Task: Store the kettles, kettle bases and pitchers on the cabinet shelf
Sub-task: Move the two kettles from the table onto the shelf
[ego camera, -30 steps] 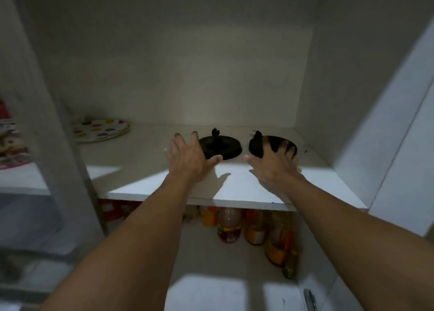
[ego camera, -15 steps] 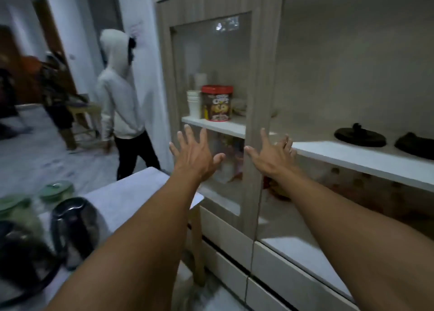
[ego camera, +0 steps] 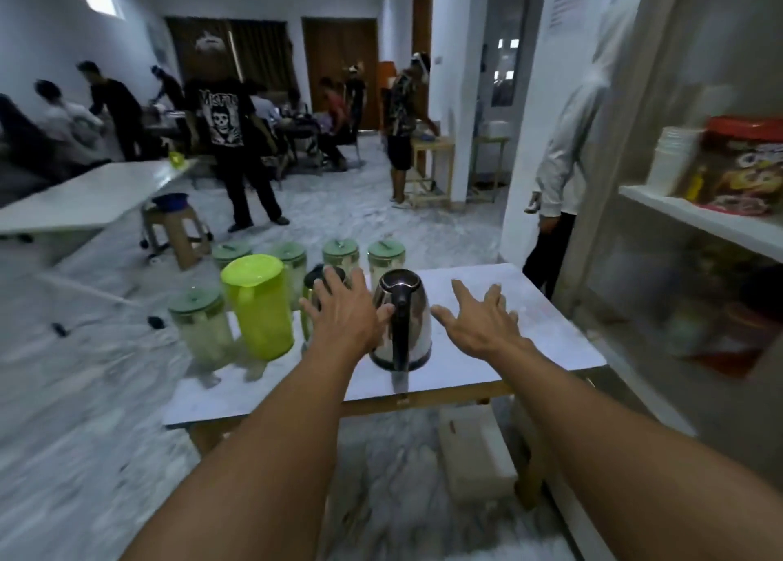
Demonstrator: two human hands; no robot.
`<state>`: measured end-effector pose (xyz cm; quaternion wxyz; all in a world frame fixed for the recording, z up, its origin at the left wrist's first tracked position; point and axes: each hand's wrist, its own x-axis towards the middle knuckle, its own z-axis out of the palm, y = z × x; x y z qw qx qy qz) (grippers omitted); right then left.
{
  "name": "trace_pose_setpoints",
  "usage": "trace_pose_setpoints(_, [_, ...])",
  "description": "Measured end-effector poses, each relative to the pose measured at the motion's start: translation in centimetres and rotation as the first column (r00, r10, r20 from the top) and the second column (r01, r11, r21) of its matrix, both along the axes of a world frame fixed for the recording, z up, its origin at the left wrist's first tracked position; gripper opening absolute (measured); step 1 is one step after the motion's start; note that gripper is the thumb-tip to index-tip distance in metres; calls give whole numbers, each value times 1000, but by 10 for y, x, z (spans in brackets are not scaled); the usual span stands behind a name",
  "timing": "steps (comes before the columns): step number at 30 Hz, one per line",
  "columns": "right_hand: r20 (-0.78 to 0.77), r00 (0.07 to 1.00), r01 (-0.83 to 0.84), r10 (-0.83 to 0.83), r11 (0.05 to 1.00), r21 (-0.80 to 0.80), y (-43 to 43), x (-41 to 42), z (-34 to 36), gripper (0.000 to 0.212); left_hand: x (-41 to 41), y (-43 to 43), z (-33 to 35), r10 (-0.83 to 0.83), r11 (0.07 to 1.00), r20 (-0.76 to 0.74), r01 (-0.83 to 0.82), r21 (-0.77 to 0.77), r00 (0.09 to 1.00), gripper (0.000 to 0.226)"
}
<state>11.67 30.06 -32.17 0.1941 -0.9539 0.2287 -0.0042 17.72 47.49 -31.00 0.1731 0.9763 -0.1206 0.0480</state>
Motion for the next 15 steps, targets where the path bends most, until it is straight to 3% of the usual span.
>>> trace_pose_setpoints(7, [-123,982,-118,143,974,192,29,41,-77,74,2,24,-67,177,982,-243,-189,-25,954,73])
trace_pose_setpoints(9, [-92,984,-127,152,964,235,33,56,-93,75,15,28,-78,205,974,-259,-222,-39,944,72])
trace_pose_setpoints(13, [80,996,-2,-31,923,384,38,106,-105,73,63,22,-93,242,950,-244,-280,-138,939,81])
trace_pose_setpoints(15, [95,980,112,-175,880,461,42,130,-111,67,90,17,-104,269,917,-255,-328,-227,929,80])
